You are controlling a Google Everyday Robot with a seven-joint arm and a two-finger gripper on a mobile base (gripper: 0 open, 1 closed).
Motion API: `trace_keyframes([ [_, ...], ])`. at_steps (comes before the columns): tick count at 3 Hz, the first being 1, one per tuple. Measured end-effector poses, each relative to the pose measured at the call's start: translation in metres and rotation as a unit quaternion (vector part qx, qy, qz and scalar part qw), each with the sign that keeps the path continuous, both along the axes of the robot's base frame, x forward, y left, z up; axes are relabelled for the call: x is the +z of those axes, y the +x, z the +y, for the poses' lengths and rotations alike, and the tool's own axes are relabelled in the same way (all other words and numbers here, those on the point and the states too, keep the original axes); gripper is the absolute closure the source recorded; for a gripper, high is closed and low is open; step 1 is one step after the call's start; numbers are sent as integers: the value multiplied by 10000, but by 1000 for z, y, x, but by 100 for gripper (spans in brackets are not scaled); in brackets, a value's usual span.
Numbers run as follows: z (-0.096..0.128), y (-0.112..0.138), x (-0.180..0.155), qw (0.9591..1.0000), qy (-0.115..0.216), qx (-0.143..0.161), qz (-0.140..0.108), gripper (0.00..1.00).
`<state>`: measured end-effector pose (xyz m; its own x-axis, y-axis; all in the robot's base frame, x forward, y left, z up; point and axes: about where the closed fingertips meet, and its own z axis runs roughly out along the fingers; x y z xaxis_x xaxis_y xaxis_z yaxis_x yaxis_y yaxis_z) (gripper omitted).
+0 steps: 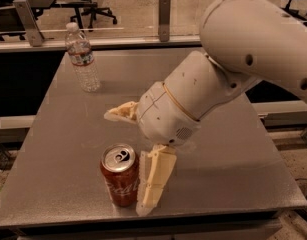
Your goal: Knock coke can over
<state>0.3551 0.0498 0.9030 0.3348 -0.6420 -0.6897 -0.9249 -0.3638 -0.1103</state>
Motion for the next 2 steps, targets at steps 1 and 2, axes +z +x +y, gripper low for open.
trace_keyframes([
  [1,5,-5,-3,9999,-52,89,83,26],
  [2,7,-7,-2,9998,-50,124,116,49],
])
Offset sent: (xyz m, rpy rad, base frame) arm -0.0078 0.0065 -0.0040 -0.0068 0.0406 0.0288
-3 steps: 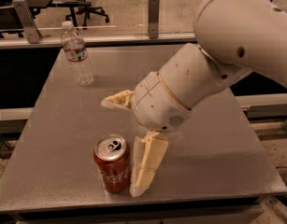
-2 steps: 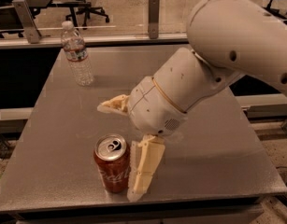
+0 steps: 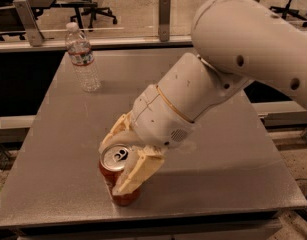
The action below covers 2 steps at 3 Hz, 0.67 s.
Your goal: Knock coke can over
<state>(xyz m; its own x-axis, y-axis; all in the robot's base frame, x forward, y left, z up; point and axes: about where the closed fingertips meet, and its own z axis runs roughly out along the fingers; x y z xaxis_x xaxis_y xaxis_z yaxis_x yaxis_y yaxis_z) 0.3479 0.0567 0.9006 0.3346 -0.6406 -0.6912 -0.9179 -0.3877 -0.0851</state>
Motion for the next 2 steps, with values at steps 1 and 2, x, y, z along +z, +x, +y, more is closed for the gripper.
trace_keyframes([
  [1,-12,19,7,9996,-4,-208,177,81],
  [2,-31,51,12,9980,-302,-514,208,100],
])
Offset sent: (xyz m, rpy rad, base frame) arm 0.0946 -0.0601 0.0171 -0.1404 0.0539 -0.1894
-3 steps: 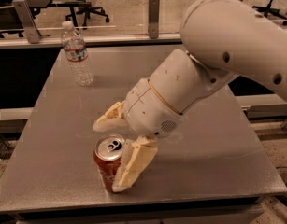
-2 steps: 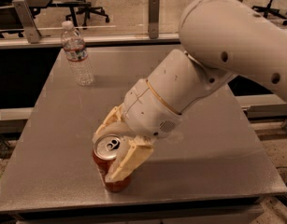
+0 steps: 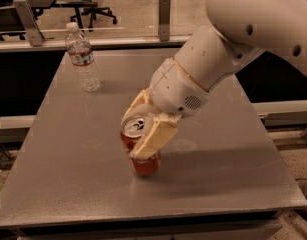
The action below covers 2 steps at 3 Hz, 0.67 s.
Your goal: Knock coke can over
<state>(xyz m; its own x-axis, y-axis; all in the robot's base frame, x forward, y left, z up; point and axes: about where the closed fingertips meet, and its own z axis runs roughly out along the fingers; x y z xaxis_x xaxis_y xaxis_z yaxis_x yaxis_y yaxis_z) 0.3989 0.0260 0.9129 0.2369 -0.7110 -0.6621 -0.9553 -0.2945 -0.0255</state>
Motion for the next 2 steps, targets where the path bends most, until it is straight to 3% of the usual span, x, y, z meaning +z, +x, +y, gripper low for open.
trace_keyframes([
  [1,-32,50,11,9948,-865,-446,-296,100],
  [2,-51,78,18,9848,-1461,-680,-649,100],
])
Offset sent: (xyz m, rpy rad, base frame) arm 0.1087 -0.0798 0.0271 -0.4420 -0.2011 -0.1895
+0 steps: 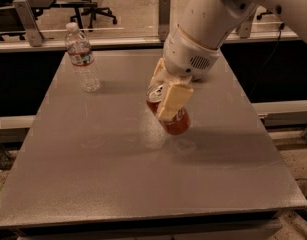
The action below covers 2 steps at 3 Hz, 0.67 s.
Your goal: Knock coke can over
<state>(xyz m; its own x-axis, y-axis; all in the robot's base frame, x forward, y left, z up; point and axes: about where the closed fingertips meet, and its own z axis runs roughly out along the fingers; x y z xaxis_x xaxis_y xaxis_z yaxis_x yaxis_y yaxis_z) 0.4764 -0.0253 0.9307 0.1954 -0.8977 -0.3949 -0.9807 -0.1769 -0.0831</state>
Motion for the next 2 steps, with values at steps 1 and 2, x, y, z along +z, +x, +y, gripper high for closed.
trace_keyframes([
  [1,-7,12,-1,9978,-584,10,-305,100],
  [2,-10,20,-11,9935,-1062,118,-404,84],
])
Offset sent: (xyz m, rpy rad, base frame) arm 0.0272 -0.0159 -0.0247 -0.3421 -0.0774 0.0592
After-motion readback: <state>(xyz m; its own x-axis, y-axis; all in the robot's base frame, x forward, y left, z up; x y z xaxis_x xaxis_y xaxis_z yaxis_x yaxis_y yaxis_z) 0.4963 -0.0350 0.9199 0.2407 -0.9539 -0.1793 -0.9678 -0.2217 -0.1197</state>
